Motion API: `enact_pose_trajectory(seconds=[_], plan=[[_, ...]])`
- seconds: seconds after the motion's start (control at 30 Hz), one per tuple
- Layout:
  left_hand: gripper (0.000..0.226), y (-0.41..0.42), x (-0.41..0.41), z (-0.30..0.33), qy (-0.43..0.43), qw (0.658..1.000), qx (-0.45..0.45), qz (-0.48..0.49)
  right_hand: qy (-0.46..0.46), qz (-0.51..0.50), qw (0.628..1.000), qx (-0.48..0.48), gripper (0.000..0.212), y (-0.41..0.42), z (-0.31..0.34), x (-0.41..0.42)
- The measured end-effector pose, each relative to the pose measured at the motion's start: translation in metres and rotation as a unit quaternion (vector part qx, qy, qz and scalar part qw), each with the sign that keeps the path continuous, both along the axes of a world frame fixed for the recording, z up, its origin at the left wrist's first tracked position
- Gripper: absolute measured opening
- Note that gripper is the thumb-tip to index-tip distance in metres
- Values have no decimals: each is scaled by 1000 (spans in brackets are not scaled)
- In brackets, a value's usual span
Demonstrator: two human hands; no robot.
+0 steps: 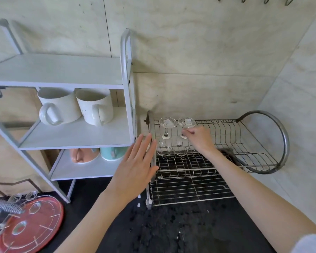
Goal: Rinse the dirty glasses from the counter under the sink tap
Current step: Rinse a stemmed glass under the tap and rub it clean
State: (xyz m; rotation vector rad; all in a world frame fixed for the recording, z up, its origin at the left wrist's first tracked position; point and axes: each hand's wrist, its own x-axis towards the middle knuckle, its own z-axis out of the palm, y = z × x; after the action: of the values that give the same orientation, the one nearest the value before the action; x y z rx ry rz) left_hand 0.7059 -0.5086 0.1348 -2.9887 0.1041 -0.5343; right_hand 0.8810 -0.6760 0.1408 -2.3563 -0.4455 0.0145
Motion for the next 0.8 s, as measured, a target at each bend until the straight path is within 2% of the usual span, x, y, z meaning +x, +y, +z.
enact_pose_trajectory(seconds=[0.23, 0.5, 0.67, 0.8], plan=[[61, -2, 0, 0, -22, 1000, 1, 3, -36, 1, 999, -10, 30, -3, -4, 3], [62, 1, -1, 1, -2, 1000, 8, 9, -2, -4, 1000, -18, 33, -5, -6, -2], [65, 4, -4, 6, 33, 999, -16, 1, 36, 4, 999, -29, 55, -13, -4, -11], [66, -2, -7, 10, 48, 995, -86, -5, 51, 31, 996, -63, 62, -29, -2, -32]])
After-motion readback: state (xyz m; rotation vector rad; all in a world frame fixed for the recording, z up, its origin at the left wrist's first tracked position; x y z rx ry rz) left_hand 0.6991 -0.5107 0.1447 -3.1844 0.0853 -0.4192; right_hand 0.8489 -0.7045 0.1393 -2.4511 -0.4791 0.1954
